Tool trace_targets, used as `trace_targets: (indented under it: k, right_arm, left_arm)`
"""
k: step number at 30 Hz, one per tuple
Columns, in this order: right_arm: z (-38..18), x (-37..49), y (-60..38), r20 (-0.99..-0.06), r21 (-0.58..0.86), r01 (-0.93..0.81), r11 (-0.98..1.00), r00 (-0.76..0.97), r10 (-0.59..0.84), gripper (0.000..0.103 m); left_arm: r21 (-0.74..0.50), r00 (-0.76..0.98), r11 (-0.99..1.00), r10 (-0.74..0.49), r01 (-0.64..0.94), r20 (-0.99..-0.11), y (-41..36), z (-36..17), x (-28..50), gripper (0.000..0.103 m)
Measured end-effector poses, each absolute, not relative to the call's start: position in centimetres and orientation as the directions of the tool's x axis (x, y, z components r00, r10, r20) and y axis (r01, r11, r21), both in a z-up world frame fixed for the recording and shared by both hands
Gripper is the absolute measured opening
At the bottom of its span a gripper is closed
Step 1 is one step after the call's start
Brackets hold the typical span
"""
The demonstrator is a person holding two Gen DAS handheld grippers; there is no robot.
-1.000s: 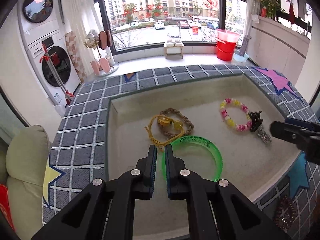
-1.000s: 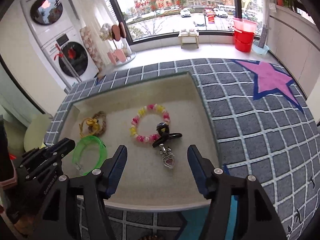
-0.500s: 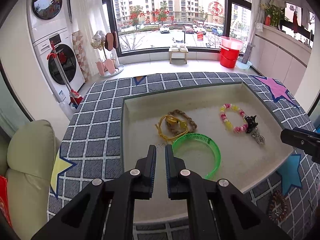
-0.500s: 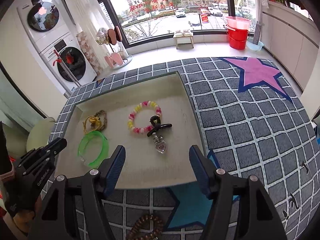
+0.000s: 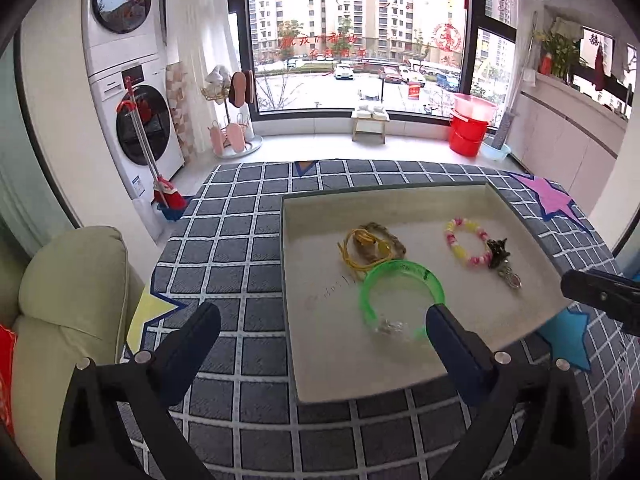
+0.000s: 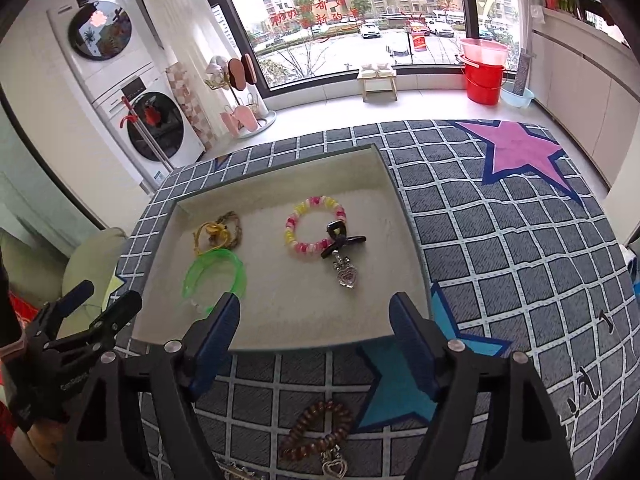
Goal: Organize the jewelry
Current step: 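Withdraw both tools from the tray toward the coiled hair tie and barrette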
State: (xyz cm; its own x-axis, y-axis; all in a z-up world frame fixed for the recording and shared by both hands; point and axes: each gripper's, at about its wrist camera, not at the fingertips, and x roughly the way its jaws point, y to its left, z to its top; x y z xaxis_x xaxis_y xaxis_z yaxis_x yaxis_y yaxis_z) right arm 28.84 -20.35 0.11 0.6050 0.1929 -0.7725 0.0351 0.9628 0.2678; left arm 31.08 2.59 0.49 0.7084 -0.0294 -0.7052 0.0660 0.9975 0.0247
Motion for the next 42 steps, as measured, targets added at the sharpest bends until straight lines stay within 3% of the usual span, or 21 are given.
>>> trace_targets:
  k: [4,6,10,22,40,42]
  right_arm:
    - [0.5,28.0,-20.1,-0.764,0.275,0.032,0.961,0.614,0.198,0.084]
    - [0.8,27.4,-20.0,-0.748,0.278,0.034,0.960,0.634,0.195,0.103]
    - [1.5,25.9,-20.4,-0.711,0.297,0.022,0.955,0.673,0.205,0.103]
    - [0.7,23.4,-22.6,-0.783,0.332,0.081,0.940,0.580,0.226,0.103]
    - [-3.3,22.3,-21.8,-0.828,0.409,0.121,0.904,0.465,0.313,0.103]
    - [-3.6,22.7,-21.6,-0.830,0.422,0.128,0.898,0.452,0.326,0.099]
  left_arm:
    - [0.022,0.716,0.998,-0.029,0.062,-0.697,2.7,0.6,30.1,0.103]
    - [0.018,0.717,0.998,-0.029,0.058,-0.696,2.8,0.7,29.4,0.103]
    - [0.021,0.727,0.998,-0.025,0.054,-0.686,3.1,1.2,27.5,0.103]
    - [-0.024,0.674,0.985,-0.134,0.169,-0.727,2.1,0.0,23.8,0.103]
    - [0.008,0.579,0.951,-0.181,0.308,-0.795,-0.9,-3.4,20.1,0.103]
    - [0.014,0.574,0.945,-0.187,0.327,-0.798,-1.5,-3.6,19.9,0.103]
